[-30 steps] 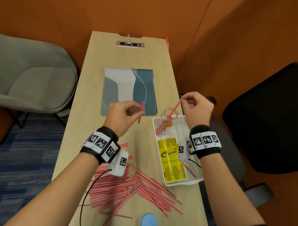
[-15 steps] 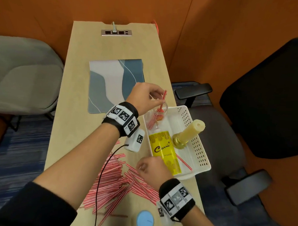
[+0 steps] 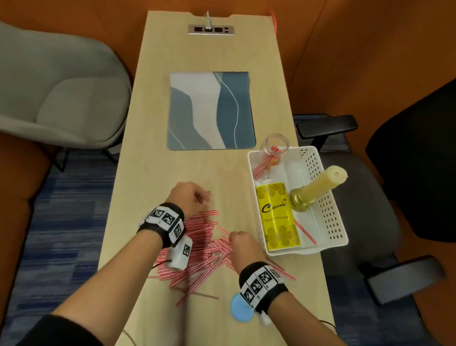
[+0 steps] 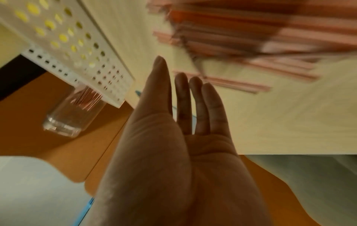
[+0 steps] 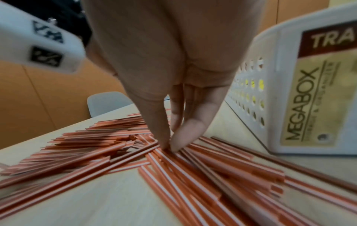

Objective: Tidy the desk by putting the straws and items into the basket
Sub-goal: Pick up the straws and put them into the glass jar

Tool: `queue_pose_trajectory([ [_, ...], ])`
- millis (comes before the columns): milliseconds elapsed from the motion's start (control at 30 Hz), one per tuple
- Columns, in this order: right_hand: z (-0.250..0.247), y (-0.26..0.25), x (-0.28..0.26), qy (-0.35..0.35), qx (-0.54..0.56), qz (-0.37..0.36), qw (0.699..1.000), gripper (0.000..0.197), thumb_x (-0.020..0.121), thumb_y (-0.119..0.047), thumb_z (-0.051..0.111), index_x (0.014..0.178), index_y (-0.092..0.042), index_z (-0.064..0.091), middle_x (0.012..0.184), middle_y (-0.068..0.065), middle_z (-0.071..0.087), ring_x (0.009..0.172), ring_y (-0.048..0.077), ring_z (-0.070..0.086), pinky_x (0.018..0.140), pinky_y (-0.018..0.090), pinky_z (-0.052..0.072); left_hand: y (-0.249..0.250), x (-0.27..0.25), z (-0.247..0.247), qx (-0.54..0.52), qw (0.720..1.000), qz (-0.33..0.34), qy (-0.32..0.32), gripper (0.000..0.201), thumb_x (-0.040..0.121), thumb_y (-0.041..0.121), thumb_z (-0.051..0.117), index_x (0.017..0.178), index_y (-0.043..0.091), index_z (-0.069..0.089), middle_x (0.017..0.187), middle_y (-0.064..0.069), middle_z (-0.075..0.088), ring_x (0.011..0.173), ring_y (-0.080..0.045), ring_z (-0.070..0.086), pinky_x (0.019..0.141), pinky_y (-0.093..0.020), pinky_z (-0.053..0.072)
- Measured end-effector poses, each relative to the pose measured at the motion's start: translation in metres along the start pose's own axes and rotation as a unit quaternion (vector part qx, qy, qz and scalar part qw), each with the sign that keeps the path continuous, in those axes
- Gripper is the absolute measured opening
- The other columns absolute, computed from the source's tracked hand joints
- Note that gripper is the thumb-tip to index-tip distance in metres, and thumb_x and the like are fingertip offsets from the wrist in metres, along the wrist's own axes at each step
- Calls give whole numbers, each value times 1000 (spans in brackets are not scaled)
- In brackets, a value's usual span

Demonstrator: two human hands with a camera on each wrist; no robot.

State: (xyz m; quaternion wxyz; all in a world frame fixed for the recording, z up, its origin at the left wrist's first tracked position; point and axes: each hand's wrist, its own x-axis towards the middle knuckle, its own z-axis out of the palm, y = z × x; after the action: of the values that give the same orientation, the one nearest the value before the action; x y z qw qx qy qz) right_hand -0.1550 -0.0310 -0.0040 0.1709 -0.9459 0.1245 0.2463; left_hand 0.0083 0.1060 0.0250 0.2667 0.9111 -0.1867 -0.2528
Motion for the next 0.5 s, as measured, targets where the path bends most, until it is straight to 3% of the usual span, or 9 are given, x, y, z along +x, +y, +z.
queue_pose_trajectory([
  [133, 6, -2, -1, 1, -24, 7, 1000, 31, 92, 2, 50, 115, -10, 65, 108, 11, 65, 100, 28, 65, 83, 35, 53, -30, -30, 18, 68, 994, -47, -70, 20, 68, 32, 88, 83, 25, 76, 81, 10, 70, 75, -7, 65, 77, -23, 54],
  [267, 4, -5, -4, 12, -48, 7, 999, 25, 94, -3, 50, 108, -12, 70, 101, 9, 68, 94, 27, 67, 77, 33, 54, -39, -45, 29, 91, 994, -38, -44, 18, 75, 33, 83, 90, 26, 76, 87, 9, 70, 76, -7, 60, 74, -21, 50],
  [400, -3, -6, -9, 37, -28, 15, 999, 23, 98, -16, 50, 104, -13, 72, 97, 9, 69, 90, 27, 67, 76, 33, 53, -39, -48, 33, 94, 995, -22, -34, 12, 81, 30, 78, 92, 25, 77, 100, 6, 72, 87, -12, 65, 84, -28, 55],
  [500, -13, -7, -16, 42, -2, 7, 999, 22, 96, -20, 52, 104, -14, 72, 98, 8, 69, 92, 27, 66, 80, 34, 54, -38, -48, 33, 103, 994, -12, -32, 12, 85, 28, 74, 95, 23, 76, 104, 5, 71, 93, -14, 65, 86, -26, 52],
])
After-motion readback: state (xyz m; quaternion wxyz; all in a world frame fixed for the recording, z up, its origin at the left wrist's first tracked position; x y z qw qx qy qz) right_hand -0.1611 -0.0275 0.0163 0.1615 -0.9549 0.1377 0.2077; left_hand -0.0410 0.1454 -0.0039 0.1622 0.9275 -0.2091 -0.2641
